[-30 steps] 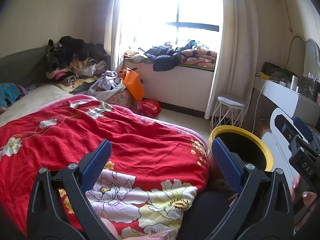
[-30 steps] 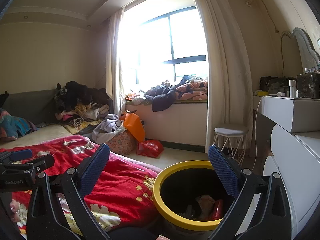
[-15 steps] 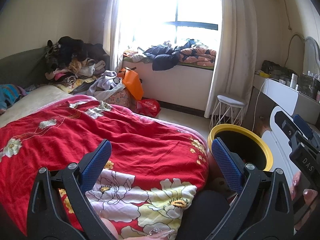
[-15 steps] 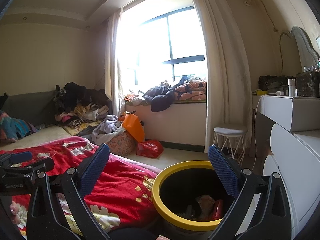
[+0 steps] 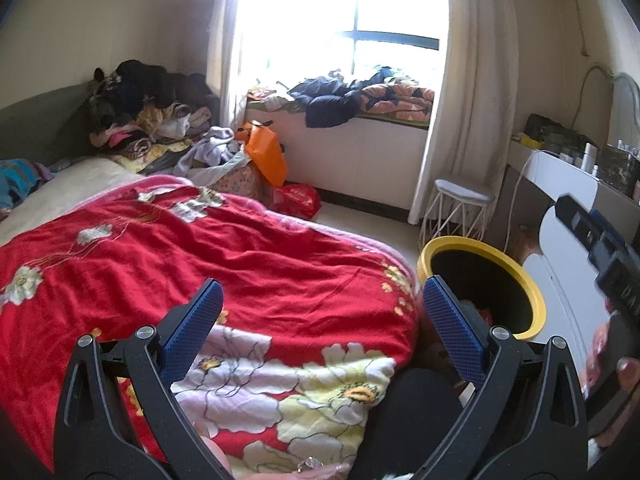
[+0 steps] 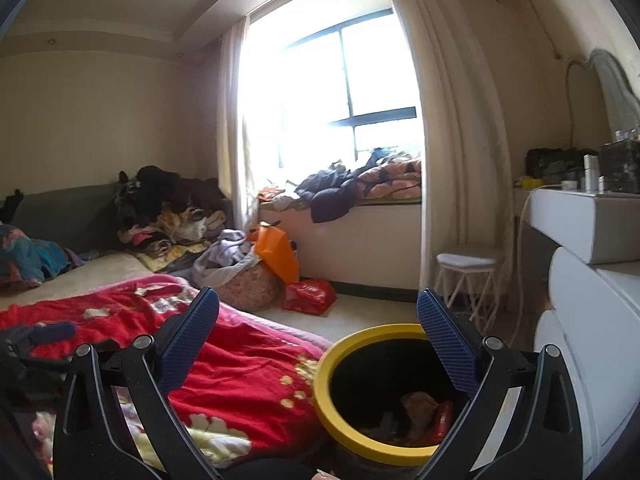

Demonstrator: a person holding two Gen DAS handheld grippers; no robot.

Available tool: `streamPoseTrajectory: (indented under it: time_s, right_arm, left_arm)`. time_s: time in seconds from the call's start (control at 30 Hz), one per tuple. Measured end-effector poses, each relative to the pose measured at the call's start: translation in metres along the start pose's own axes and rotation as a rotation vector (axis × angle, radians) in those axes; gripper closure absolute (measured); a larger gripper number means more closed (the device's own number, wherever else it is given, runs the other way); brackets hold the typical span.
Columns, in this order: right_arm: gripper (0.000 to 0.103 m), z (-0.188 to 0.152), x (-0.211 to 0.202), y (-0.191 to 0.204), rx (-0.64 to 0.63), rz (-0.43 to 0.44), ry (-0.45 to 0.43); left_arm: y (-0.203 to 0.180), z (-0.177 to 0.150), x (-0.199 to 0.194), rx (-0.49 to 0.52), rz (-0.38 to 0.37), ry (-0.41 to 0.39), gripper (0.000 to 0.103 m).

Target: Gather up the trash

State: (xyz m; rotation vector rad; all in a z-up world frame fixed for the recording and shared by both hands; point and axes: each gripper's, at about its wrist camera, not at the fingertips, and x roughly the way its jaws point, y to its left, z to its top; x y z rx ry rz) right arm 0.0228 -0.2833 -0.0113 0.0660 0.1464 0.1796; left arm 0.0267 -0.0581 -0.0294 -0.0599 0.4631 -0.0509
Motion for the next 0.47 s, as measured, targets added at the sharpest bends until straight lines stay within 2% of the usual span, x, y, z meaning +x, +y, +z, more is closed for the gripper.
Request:
streamPoseTrajectory:
  time_s: [0.1,0.2,0.27,0.33,0.37,0.43,0.47]
  right_arm:
    - [0.006,0.012,0.014,0.02,0.003,0.092,0.048]
    - [0.006,0.02,0.04,0.068,-0.054,0.249,0.134]
    - [0.006,0.015,0.061,0.126,-0.131,0.392,0.225]
    - [0.006,0.001,0.078,0.189,-0.225,0.534,0.321]
    - [0.006,-0.012,0.088,0.227,-0.28,0.613,0.404]
    - [0.006,-0.046,0.1,0.298,-0.35,0.756,0.556]
    - [0.006,-0.067,0.105,0.336,-0.382,0.817,0.624]
  left_arm:
    - [0.023,-0.003,-0.001,-0.064,0.013,0.057,0.011]
    - [0.072,-0.013,-0.01,-0.18,0.084,0.117,0.011]
    - [0.113,-0.023,-0.02,-0.257,0.197,0.14,0.011]
    - [0.169,-0.043,-0.036,-0.365,0.384,0.159,0.011]
    - [0.191,-0.052,-0.043,-0.405,0.464,0.164,0.011]
    - [0.245,-0.08,-0.061,-0.487,0.684,0.205,0.011]
    - [0.263,-0.091,-0.065,-0.505,0.751,0.233,0.011]
